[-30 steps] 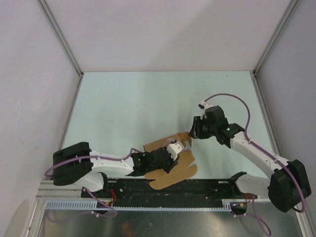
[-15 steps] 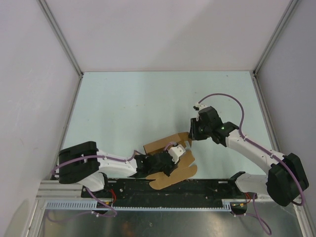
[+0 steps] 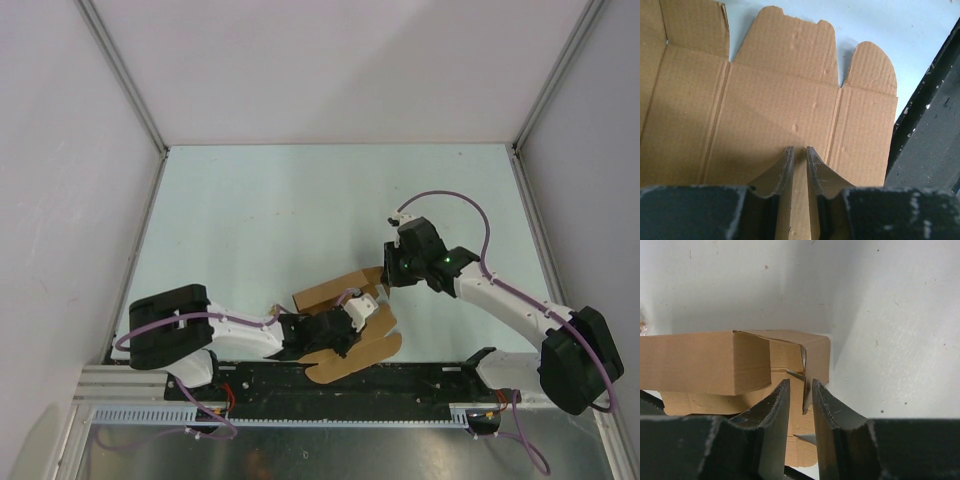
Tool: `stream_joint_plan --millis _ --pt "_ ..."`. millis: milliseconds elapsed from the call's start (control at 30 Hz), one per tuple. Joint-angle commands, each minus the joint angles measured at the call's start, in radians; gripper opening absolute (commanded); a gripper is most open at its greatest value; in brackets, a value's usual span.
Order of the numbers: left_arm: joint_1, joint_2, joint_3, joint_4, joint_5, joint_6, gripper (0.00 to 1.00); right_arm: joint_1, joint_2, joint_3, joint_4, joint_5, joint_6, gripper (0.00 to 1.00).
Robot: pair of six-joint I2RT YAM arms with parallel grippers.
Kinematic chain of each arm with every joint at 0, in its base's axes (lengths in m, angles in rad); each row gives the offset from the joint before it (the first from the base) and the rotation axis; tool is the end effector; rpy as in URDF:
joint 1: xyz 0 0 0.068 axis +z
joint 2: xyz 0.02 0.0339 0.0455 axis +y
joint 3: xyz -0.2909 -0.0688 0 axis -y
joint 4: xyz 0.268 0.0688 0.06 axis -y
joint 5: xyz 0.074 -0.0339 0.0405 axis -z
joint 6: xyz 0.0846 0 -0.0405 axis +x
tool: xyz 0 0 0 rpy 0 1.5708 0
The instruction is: Fold the paper box
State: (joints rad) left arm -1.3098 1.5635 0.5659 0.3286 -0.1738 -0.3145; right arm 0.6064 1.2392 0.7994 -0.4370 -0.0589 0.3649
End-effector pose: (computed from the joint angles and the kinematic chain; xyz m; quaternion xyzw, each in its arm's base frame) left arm 0.1011 -0.3219 0.1142 0.3948 0.8060 -0.2613 0.3553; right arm 0.2393 0.1720 0.2069 -0.1232 0.9319 0.1832 0.2877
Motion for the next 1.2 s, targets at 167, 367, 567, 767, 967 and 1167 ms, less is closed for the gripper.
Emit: stream_joint_plan --millis 167,367,567,767,967,1167 --pt "-0.017 -0.008 0.118 0.01 -0.053 0.018 0.21 0.001 0.023 0.047 0.004 0.018 -0.007 0.29" --pt "-0.025 0.065 0.16 0.114 -0.09 -0.012 0.19 -0.005 0.031 0.047 0.0 0.022 -0.001 0.24" --pt "-0.029 0.161 0.166 0.22 -0.072 -0.07 0.04 -0.017 0.017 0.047 -0.008 0.021 0.002 0.18" --pt "-0.029 0.194 0.164 0.233 -0.108 -0.092 0.02 -0.026 0.014 0.047 -0.012 0.018 0.003 0.14" --pt "-0.029 0.233 0.17 0.245 -0.121 -0.098 0.02 -0.03 0.02 0.047 -0.009 0.001 0.011 0.1" --pt "-0.029 0.256 0.175 0.245 -0.118 -0.101 0.01 -0.033 0.013 0.047 -0.006 -0.021 0.017 0.07"
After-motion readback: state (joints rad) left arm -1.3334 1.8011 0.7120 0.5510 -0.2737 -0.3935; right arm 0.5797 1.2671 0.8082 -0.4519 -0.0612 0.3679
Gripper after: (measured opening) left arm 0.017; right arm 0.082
